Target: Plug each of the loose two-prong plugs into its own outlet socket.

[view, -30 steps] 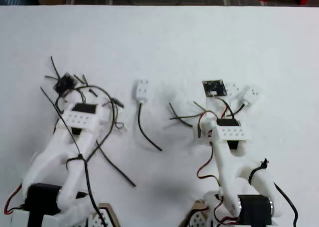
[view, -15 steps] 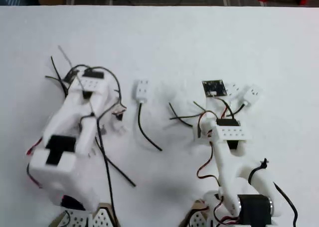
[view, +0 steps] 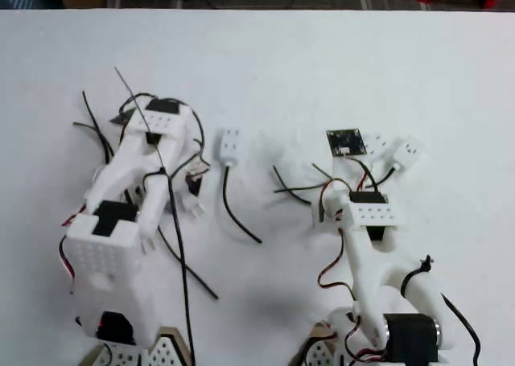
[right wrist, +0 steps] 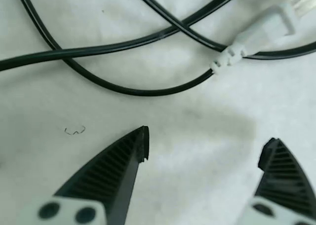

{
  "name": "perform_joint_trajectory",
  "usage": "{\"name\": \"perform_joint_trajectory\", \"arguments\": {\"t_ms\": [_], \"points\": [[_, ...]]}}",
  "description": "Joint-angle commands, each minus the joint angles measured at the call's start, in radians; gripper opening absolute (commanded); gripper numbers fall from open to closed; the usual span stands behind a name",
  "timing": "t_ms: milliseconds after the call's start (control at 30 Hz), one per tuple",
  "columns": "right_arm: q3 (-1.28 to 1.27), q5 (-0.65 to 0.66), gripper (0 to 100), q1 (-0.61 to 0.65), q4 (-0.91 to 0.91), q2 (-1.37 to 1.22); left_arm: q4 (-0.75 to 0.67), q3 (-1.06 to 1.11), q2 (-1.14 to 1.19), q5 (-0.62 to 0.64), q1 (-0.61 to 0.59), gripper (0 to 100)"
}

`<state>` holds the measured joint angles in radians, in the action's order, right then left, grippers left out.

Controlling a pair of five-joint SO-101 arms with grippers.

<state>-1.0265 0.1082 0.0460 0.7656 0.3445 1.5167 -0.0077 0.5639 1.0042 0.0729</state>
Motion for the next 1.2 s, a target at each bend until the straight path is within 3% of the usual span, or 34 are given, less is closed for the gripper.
{"name": "perform_joint_trajectory", "arguments": {"t_ms": [0,300,567,767,900,1033,1167], "points": [[0.006,-0.002,35.4,0.005,-0.015,0.033,0.029,-0.017,0.03,-0.011,0.064,24],[0.006,-0.002,35.4,0.005,-0.015,0.033,0.035,-0.012,0.028,-0.178,0.108,24],[0.006,-0.002,35.4,0.007,-0.015,0.033,0.063,-0.017,0.031,-0.163,0.185,24],[0.006,-0.002,35.4,0.005,-0.015,0.033,-0.031,0.017,0.079,0.005,0.22,24],[0.006,-0.002,35.4,0.005,-0.015,0.033,-0.035,0.015,0.088,0.006,0.222,23],[0.006,-0.002,35.4,0.005,-0.015,0.033,-0.037,0.014,0.09,0.0,0.216,11],[0.006,-0.002,35.4,0.004,-0.015,0.033,-0.026,-0.014,0.102,-0.107,0.22,10]]}}
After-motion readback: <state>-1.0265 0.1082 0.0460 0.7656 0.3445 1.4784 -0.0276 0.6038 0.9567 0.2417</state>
